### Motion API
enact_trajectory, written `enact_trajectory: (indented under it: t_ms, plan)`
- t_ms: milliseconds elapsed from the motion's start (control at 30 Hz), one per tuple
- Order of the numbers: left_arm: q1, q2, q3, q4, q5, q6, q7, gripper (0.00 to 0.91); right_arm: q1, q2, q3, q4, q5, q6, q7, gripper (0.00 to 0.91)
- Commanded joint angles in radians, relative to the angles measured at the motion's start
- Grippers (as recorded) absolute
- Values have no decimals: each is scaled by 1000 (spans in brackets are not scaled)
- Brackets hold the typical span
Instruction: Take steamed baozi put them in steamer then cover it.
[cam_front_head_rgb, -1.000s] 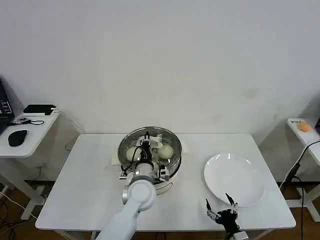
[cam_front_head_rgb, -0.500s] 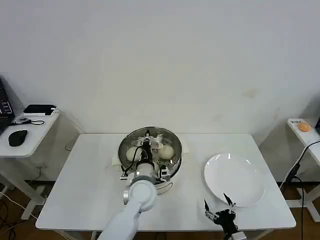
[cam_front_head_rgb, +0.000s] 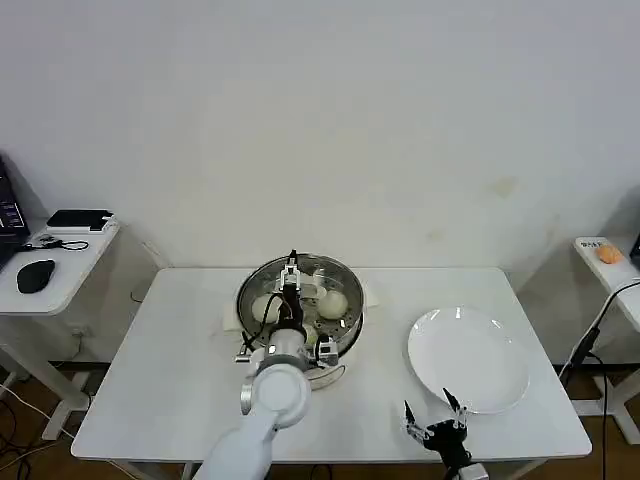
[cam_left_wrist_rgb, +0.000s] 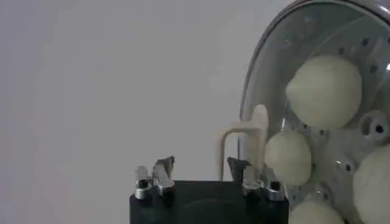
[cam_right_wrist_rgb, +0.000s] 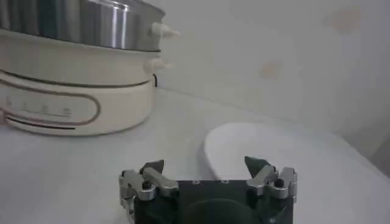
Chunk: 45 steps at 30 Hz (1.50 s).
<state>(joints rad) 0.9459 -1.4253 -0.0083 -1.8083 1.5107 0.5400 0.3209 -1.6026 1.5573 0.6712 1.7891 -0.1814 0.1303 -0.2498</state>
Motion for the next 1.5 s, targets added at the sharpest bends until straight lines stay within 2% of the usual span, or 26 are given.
enact_trajectory:
  t_ms: [33,367,500,567,733,767,867,900,967,1000,1100,1200,1367,1500]
  plan:
    - [60,47,-1,-113,-20,-7,8,907,-1,2,-4,1,-4,-1,1,907]
    - [205,120,-29,-302,-73,-49,-35,907,-9,1,-18,3,-9,-1,4,907]
    - [289,146,-98,-407,-144,-80,-111,907,-15,-5,-21,3,-5,1,4,907]
    - [387,154,-165,-454,-228,-107,-200,907,-20,-18,-21,6,7,4,7,907]
    - [549,153,-382,-450,-769,-220,-476,907,-31,-55,-25,31,75,0,22,907]
    - [568,151,-426,-434,-914,-260,-510,907,-34,-64,-24,41,90,-1,26,907]
    - [598,153,-554,-336,-1329,-462,-600,907,-39,-79,-28,58,124,-4,38,907]
    - [611,150,-593,-312,-1448,-493,-593,907,-38,-76,-33,64,128,-7,40,907]
    - [623,151,-658,-276,-1726,-496,-600,907,-40,-73,-46,76,157,-11,46,907]
    - [631,154,-675,-248,-1786,-496,-604,907,-40,-71,-50,78,169,-9,49,907]
    - [663,156,-691,-172,-1927,-609,-583,907,-46,-68,-64,87,175,1,51,907]
    - [669,147,-687,-122,-1917,-622,-565,907,-54,-73,-80,92,166,17,48,907]
    - [705,125,-672,-143,-1830,-616,-533,907,-73,-76,-75,139,175,19,49,907]
    - [731,114,-668,-148,-1747,-670,-520,907,-77,-73,-78,152,176,18,50,907]
